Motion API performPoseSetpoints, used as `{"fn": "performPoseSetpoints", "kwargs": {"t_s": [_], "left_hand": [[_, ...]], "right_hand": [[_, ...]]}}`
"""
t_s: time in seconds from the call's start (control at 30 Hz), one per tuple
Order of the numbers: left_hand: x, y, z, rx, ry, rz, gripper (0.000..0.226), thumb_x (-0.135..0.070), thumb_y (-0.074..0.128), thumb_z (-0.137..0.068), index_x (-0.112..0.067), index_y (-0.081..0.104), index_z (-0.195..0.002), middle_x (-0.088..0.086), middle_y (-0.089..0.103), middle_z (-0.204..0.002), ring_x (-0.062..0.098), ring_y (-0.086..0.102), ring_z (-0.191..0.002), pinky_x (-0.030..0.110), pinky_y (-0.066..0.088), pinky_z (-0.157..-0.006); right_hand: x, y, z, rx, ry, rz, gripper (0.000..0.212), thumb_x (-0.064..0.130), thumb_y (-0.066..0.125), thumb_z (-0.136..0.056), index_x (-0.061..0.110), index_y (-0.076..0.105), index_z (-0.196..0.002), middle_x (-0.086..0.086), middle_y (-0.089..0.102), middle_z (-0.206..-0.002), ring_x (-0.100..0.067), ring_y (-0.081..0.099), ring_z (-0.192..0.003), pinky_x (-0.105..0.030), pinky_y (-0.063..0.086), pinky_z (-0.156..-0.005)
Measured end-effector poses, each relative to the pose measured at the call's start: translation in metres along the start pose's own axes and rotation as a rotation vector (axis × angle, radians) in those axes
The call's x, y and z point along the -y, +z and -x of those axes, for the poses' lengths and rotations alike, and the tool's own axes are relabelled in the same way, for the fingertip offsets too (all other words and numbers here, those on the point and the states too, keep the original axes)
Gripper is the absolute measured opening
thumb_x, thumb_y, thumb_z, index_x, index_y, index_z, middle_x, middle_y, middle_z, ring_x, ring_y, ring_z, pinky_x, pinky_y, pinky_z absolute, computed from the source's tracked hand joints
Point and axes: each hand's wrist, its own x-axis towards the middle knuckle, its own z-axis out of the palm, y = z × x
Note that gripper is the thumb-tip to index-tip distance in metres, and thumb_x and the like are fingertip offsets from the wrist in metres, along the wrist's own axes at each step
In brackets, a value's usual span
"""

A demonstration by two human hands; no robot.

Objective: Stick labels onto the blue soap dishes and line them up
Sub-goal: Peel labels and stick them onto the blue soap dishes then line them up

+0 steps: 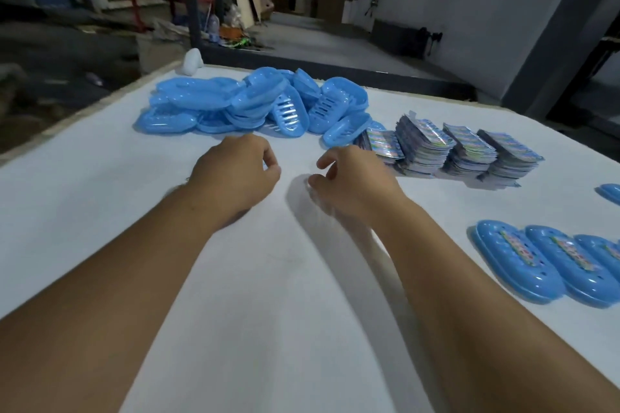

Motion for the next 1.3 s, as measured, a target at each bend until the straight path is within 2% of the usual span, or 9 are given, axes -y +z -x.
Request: {"fn": "performPoseSetpoints", "kwargs": {"t_s": [0.27,0.5,0.6,0.7,0.87,0.97,1.13,1.23,1.3], "left_hand": [[0.013,0.001,-0.009,-0.040,-0.039,-0.027,0.011,-0.045,0.062,-0.092,-0.034,0.065,-0.092,-0.010,0.064,-0.094,0.016,0.059,-0.083,0.031,0.040,-0.067],[0.017,0.007,-0.013,-0.150,-0.057,0.019,0.011,-0.040,0.061,-0.092,-0.031,0.066,-0.091,-0.007,0.068,-0.092,0.019,0.061,-0.085,0.031,0.042,-0.069],[0.010,0.007,-0.021,-0.296,-0.020,0.134,0.014,-0.035,0.063,-0.094,-0.026,0.062,-0.105,-0.005,0.063,-0.105,0.020,0.060,-0.095,0.034,0.049,-0.078],[0.004,-0.001,-0.043,-0.404,0.024,0.135,0.032,-0.030,0.064,-0.094,-0.020,0.055,-0.123,0.001,0.057,-0.124,0.025,0.056,-0.111,0.041,0.048,-0.086],[0.001,-0.009,-0.079,-0.278,-0.009,0.060,0.052,-0.042,0.066,-0.094,-0.026,0.050,-0.141,0.001,0.056,-0.137,0.030,0.047,-0.126,0.045,0.045,-0.096],[0.000,-0.002,-0.086,-0.222,-0.031,0.270,0.042,-0.042,0.071,-0.091,-0.030,0.061,-0.130,-0.001,0.061,-0.131,0.026,0.050,-0.124,0.042,0.047,-0.098],[-0.004,0.001,-0.087,-0.366,-0.040,0.325,0.003,-0.032,0.067,-0.096,-0.031,0.069,-0.094,-0.008,0.070,-0.110,0.018,0.058,-0.110,0.031,0.044,-0.080],[-0.005,0.001,-0.084,-0.373,0.047,0.283,0.004,-0.028,0.064,-0.098,-0.026,0.066,-0.101,-0.008,0.069,-0.112,0.014,0.056,-0.107,0.026,0.037,-0.077],[-0.005,0.002,-0.082,-0.325,0.103,0.201,0.019,-0.030,0.066,-0.097,-0.024,0.064,-0.115,-0.006,0.068,-0.115,0.016,0.055,-0.110,0.029,0.040,-0.080]], "right_hand": [[-0.007,0.018,0.006,-0.060,-0.097,-0.042,0.026,0.043,0.060,-0.092,0.029,0.070,-0.112,0.013,0.070,-0.105,-0.016,0.062,-0.101,-0.032,0.049,-0.082],[-0.008,0.021,0.004,-0.074,-0.121,-0.033,0.021,0.041,0.060,-0.093,0.028,0.072,-0.105,0.011,0.069,-0.101,-0.017,0.061,-0.099,-0.032,0.048,-0.080],[-0.008,0.021,0.002,-0.073,-0.123,-0.030,0.021,0.042,0.060,-0.092,0.028,0.071,-0.104,0.012,0.068,-0.098,-0.017,0.062,-0.097,-0.031,0.047,-0.078],[-0.010,0.020,0.002,-0.065,-0.115,-0.036,0.023,0.044,0.061,-0.091,0.030,0.070,-0.107,0.014,0.067,-0.096,-0.016,0.062,-0.095,-0.030,0.047,-0.077],[-0.014,0.016,0.004,-0.054,-0.122,-0.053,0.027,0.048,0.062,-0.091,0.030,0.070,-0.111,0.014,0.069,-0.100,-0.014,0.063,-0.097,-0.031,0.048,-0.081],[-0.012,0.015,0.005,-0.035,-0.129,-0.059,0.029,0.049,0.062,-0.092,0.030,0.069,-0.112,0.014,0.068,-0.099,-0.013,0.062,-0.096,-0.032,0.049,-0.083],[-0.011,0.014,0.005,-0.022,-0.128,-0.071,0.030,0.049,0.062,-0.092,0.030,0.069,-0.113,0.014,0.068,-0.098,-0.012,0.061,-0.094,-0.031,0.050,-0.083],[-0.011,0.014,0.005,-0.013,-0.121,-0.080,0.029,0.049,0.063,-0.092,0.029,0.069,-0.113,0.014,0.068,-0.098,-0.012,0.061,-0.093,-0.030,0.049,-0.081],[-0.011,0.013,0.005,-0.007,-0.114,-0.079,0.029,0.048,0.063,-0.092,0.030,0.069,-0.114,0.015,0.068,-0.098,-0.012,0.061,-0.093,-0.031,0.049,-0.082]]}}
